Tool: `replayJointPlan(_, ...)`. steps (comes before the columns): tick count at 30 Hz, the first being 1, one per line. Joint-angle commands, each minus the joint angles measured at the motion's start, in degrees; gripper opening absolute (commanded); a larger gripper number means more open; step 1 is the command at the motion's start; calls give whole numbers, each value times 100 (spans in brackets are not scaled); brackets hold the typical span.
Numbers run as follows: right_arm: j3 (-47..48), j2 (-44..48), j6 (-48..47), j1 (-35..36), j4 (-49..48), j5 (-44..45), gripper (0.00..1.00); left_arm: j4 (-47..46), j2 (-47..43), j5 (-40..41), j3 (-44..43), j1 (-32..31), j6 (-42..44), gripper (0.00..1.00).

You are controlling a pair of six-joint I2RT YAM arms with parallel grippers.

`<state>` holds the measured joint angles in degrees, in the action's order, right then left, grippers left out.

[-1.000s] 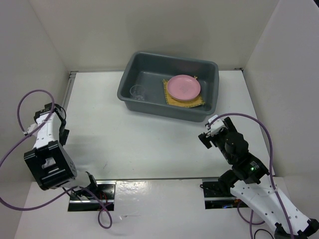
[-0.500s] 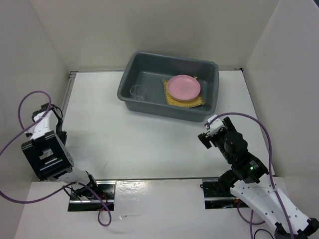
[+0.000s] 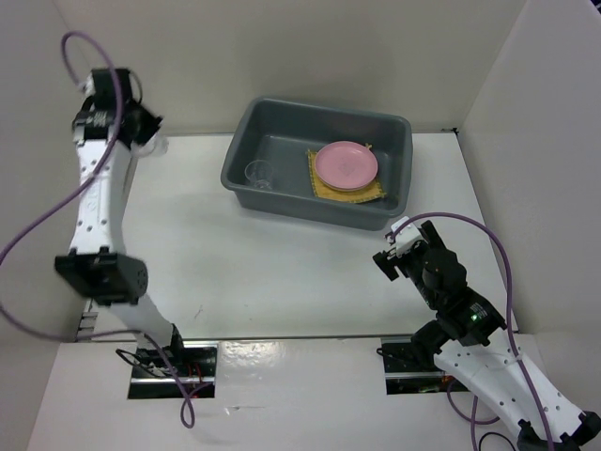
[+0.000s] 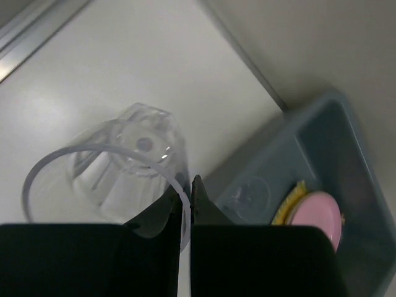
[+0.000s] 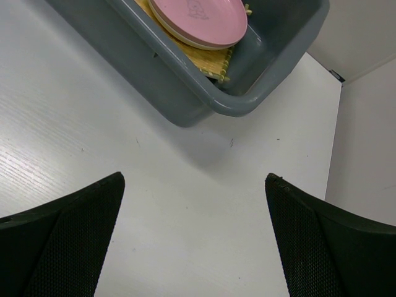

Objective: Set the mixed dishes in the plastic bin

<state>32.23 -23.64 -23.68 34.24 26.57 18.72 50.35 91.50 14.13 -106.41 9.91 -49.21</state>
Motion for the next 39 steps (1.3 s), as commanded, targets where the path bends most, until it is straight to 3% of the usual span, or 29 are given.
replayJointPlan(1, -41, 26, 13, 48, -222, 62, 98, 302, 1905, -1148, -2210, -725, 1391, 0)
replayJointPlan(2, -41, 26, 13, 48, -222, 62, 98, 787, 2463, -1149, -3113, -1206, 1605, 0)
replayJointPlan(3, -41, 26, 13, 48, -222, 62, 98, 1262, 3026, -923, -5315, -1446, 1825, 0)
replayJointPlan(4, -41, 26, 13, 48, -222, 62, 98, 1946, 3927, -860, -6216, -1692, 1975, 0)
replayJointPlan(5, -41, 26, 13, 48, -222, 62, 98, 1857, 4058, -1077, -6364, -1842, 1977, 0)
replayJointPlan(6, -41, 78, 13, 48, -222, 62, 98, 1734, 4181, -1427, -6366, -1966, 2081, 0)
replayJointPlan(12, -41, 79, 13, 48, -222, 62, 98, 1426, 4911, -1746, -6366, -2695, 2398, 0)
replayJointPlan(19, -41, 131, 13, 48, -222, 62, 98, 1372, 5562, -1492, -6234, -3627, 2591, 0)
replayJointPlan(30, -41, 184, 13, 48, -222, 62, 98, 1478, 6239, -1308, -6111, -3839, 2539, 3)
replayJointPlan(33, -41, 184, 13, 48, -222, 62, 98, 1478, 6239, -1255, -6111, -3839, 2539, 18)
replayJointPlan(35, -41, 184, 13, 48, -222, 62, 98, 1530, 6239, -1255, -6111, -3839, 2478, 34)
replayJointPlan(37, -41, 184, 13, 48, -222, 62, 98, 1531, 6187, -1255, -6233, -3839, 2478, 56)
replayJointPlan(39, -41, 184, 74, 48, -275, 193, 98, 1531, 5889, -1342, -6409, -3839, 2478, 86)
